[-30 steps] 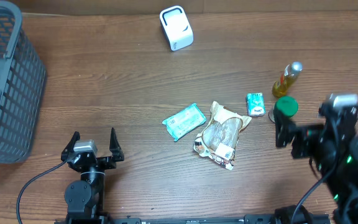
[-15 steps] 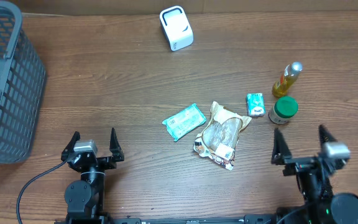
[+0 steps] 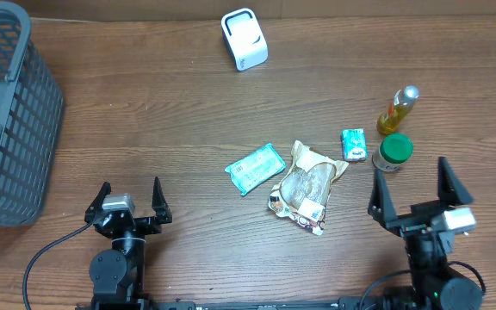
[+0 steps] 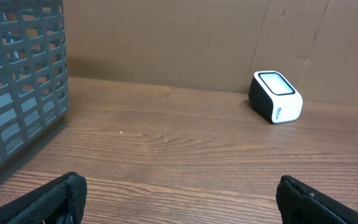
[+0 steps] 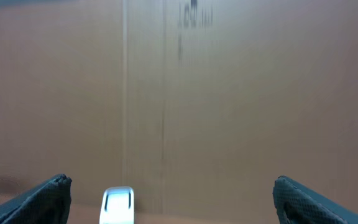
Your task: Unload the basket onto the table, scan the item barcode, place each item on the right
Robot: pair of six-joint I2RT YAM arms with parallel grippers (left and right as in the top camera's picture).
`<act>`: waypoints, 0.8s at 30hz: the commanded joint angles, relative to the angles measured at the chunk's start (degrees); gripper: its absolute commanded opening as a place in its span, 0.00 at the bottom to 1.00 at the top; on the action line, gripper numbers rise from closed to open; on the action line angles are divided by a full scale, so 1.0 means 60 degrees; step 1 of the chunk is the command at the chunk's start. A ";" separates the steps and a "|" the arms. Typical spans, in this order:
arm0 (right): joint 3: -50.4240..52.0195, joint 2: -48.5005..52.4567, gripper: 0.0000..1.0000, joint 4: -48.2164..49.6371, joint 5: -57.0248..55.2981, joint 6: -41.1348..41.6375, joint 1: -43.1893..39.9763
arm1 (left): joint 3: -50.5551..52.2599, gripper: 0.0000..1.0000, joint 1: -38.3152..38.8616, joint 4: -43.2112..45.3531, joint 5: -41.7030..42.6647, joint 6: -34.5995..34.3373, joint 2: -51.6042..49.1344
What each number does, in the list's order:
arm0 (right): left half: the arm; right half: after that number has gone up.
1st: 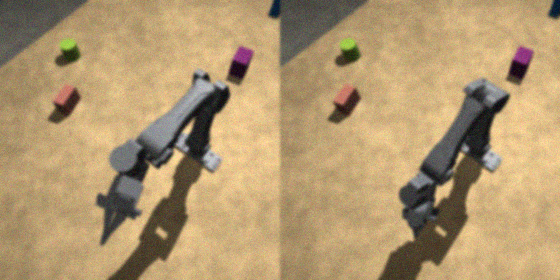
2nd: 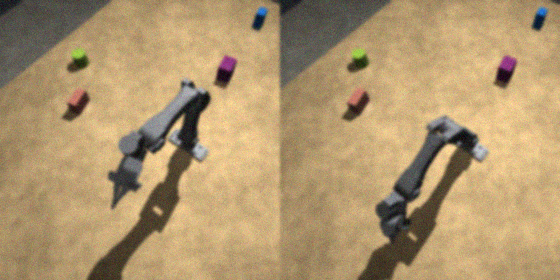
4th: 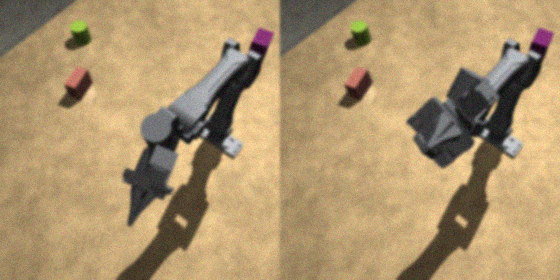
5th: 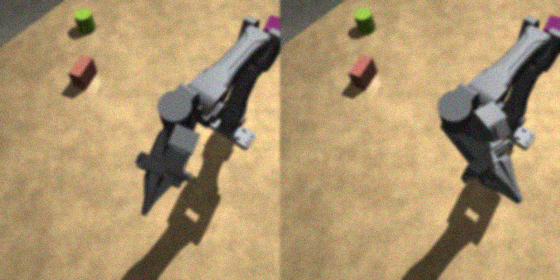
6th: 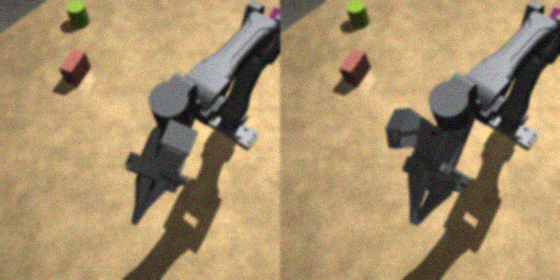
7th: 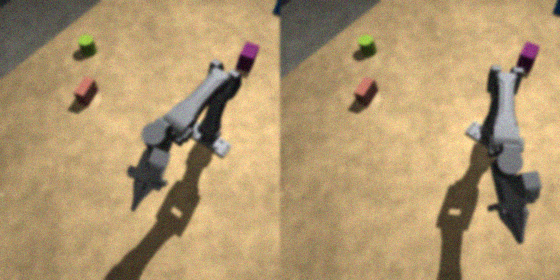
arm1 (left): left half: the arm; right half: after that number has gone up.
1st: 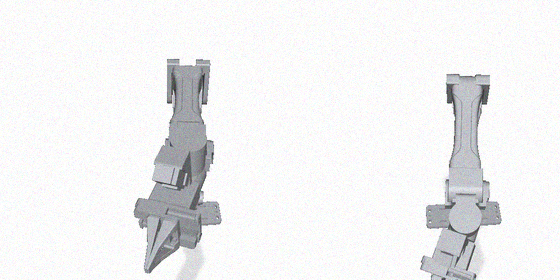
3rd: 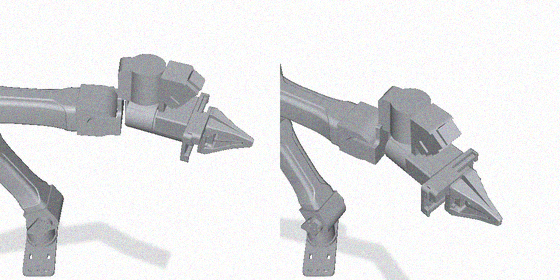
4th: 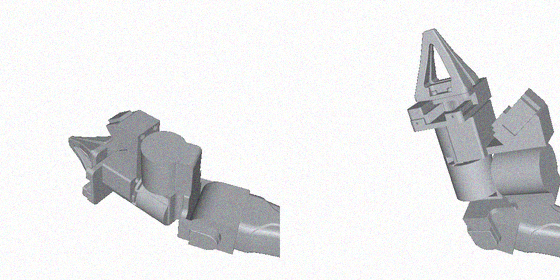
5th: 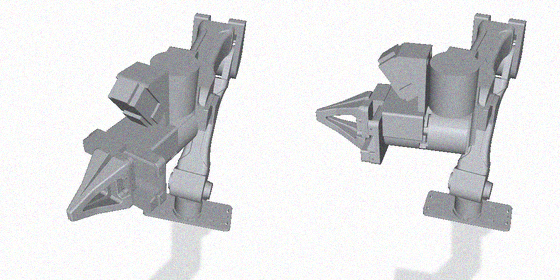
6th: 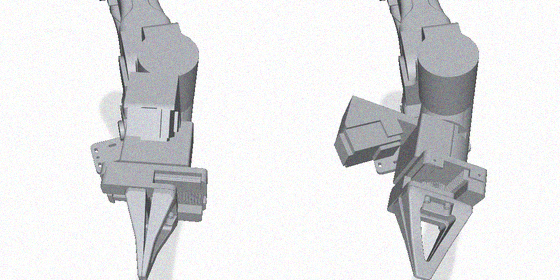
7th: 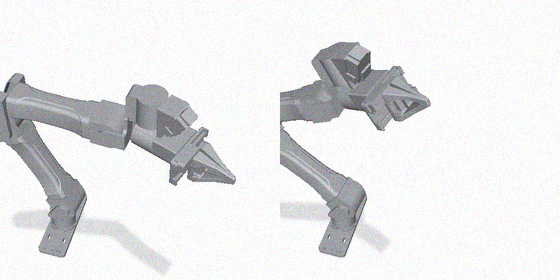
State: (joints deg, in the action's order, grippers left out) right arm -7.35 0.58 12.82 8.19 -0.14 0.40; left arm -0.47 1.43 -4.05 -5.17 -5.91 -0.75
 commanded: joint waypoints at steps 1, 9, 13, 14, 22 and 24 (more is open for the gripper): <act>0.0627 -0.0069 1.00 0.0189 0.0087 0.0029 -0.0036 | 0.0033 0.99 0.0011 0.0004 0.0044 0.0131 0.0091; 0.1155 -0.0069 1.00 -0.0739 0.0138 0.0025 -0.0098 | 0.0033 0.99 0.0007 0.0004 0.0047 0.0131 0.0091; 0.1155 -0.0069 1.00 -0.1749 0.0226 0.0029 -0.0098 | 0.0033 1.00 0.0011 0.0004 0.0044 0.0131 0.0091; 0.1155 -0.0069 1.00 -0.1953 0.0270 0.0029 -0.0102 | 0.0033 1.00 0.0011 0.0004 0.0044 0.0131 0.0091; 0.1155 -0.0069 1.00 -0.2732 0.0656 0.0029 -0.0601 | 0.0033 1.00 0.0011 0.0004 0.0044 0.0131 0.0091; 0.1155 -0.0069 1.00 -0.2732 0.0652 0.0029 -0.0645 | 0.0033 0.99 0.0007 0.0004 0.0047 0.0131 0.0091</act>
State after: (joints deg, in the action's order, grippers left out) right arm -1.06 0.58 -3.88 11.60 -0.14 -2.83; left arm -0.47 1.43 -4.05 -5.19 -5.91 -0.75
